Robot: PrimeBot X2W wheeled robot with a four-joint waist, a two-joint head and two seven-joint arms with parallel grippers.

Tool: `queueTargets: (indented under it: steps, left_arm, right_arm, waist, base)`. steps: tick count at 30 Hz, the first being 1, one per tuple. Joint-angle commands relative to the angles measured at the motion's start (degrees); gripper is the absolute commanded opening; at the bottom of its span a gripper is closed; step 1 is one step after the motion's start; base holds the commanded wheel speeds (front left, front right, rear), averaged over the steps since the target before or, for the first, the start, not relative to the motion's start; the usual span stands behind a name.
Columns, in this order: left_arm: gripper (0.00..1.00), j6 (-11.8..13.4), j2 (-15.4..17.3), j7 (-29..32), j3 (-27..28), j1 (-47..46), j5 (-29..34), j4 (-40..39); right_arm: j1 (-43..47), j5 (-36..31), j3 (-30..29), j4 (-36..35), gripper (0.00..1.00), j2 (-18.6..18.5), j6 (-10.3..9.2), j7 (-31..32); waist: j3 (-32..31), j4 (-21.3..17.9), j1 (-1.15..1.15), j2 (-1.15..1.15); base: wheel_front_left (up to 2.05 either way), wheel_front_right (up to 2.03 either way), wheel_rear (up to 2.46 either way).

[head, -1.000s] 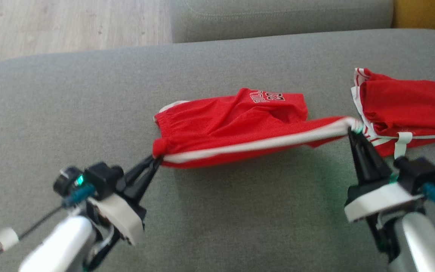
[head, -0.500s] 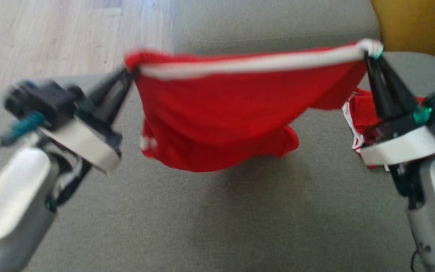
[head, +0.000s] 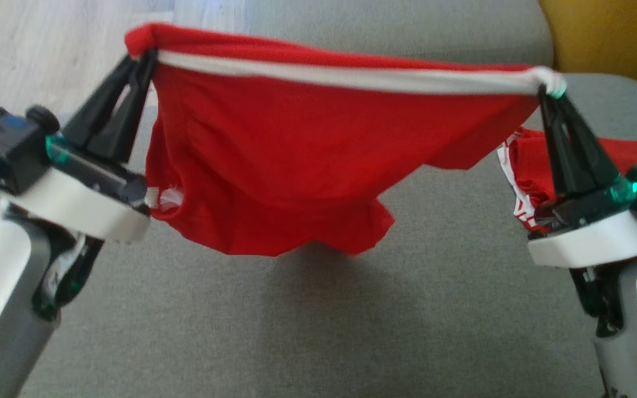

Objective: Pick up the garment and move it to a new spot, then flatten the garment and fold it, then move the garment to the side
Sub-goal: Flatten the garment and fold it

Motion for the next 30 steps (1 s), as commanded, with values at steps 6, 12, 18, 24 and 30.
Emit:
queueTargets:
  steps: [6, 12, 18, 24, 30]
  left_arm:
    - [0.00, -0.4, 3.0, 2.0, 2.7, -2.8, -1.3, -2.7]
    - [0.00, -4.4, 0.3, 4.9, 1.6, -11.5, -4.0, 2.5]
    - [0.00, -8.2, -4.0, 4.8, -0.3, -30.7, -2.5, 19.6]
    - [0.00, -8.9, -9.7, -7.2, 0.7, -50.1, 1.7, 37.1]
    - [0.00, -9.3, -13.7, -16.1, -2.5, -52.4, 1.6, 48.8]
  right_arm:
    - [-3.4, -0.3, 0.8, -3.1, 0.00, -1.4, -0.05, 2.0]
    - [-14.8, 1.7, 4.4, 0.7, 0.00, -4.8, -0.05, 6.5]
    - [-39.1, 4.0, 11.5, 15.9, 0.00, -6.8, -0.05, 6.3]
    - [-61.9, -0.5, 9.0, 35.8, 0.00, -3.7, -0.05, -3.2]
    - [-64.8, -4.1, 9.0, 49.5, 0.00, -1.6, -0.05, -9.1]
  waist:
    - [4.5, 0.2, 0.01, 0.00]
    - [13.4, 0.2, 0.01, 0.00]
    - [22.3, -1.1, 0.01, 0.00]
    - [26.1, -1.1, 0.01, 0.00]
    - [26.4, -0.1, 0.01, 0.00]
  base:
    - [0.00, 0.00, 0.00]
    - [0.00, 0.00, 0.00]
    - [0.00, 0.00, 0.00]
    - [0.00, 0.00, 0.00]
    - [0.00, 0.00, 0.00]
